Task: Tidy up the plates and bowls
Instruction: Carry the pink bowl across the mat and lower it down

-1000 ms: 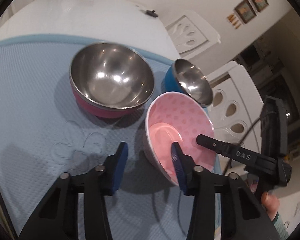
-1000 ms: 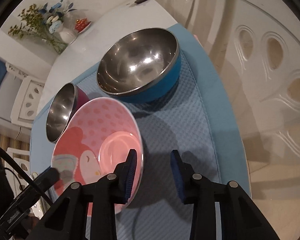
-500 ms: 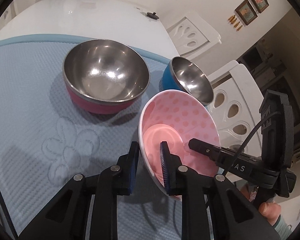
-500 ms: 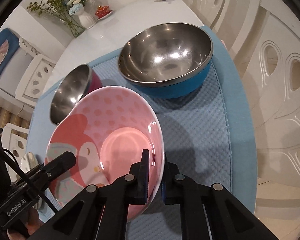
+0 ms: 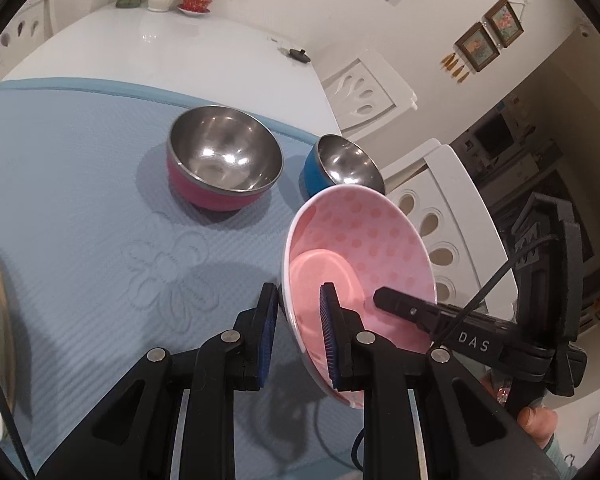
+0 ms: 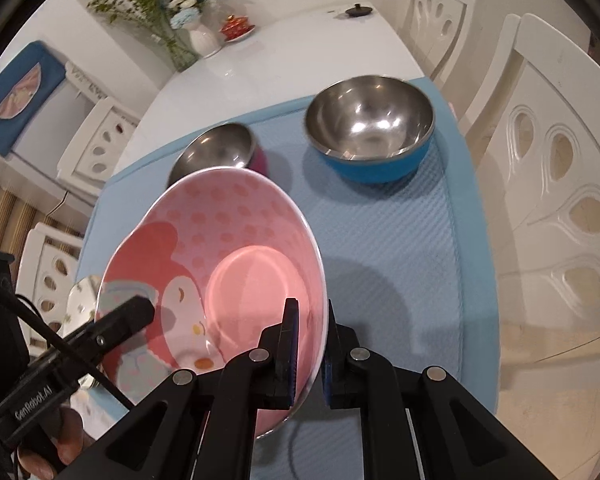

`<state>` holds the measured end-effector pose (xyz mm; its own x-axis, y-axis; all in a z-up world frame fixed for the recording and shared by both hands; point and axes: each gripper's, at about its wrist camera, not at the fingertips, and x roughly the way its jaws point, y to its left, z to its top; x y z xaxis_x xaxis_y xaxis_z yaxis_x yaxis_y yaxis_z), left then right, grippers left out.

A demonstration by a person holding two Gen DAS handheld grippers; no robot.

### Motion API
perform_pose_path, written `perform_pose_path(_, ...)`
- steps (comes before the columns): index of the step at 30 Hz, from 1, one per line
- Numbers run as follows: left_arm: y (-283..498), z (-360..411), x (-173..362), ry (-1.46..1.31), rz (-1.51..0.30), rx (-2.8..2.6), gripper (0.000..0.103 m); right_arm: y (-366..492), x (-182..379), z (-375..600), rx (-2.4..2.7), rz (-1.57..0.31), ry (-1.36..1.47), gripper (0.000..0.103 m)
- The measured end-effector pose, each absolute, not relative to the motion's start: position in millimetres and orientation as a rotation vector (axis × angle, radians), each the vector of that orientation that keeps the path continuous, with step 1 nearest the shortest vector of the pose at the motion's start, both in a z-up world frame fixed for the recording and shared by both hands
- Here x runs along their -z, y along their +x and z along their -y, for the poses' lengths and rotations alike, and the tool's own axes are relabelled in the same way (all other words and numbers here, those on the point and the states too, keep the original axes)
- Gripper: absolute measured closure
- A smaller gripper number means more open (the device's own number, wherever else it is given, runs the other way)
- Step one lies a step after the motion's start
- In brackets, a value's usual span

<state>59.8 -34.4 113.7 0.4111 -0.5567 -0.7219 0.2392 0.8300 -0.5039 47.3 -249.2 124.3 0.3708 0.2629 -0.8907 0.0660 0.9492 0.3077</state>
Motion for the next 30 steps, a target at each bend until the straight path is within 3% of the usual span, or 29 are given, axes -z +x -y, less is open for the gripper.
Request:
perform_pose_path(15, 12, 8, -96, -0.303, -1.077, 0.486, 0.085, 4, -81, 221, -0.237, -1.363, 0.390, 0.092)
perform_pose_path(30, 20, 6, -67, -0.303, -1.127, 0.472, 0.085, 18, -65, 220, -0.214, -1.385, 0.355, 0.091)
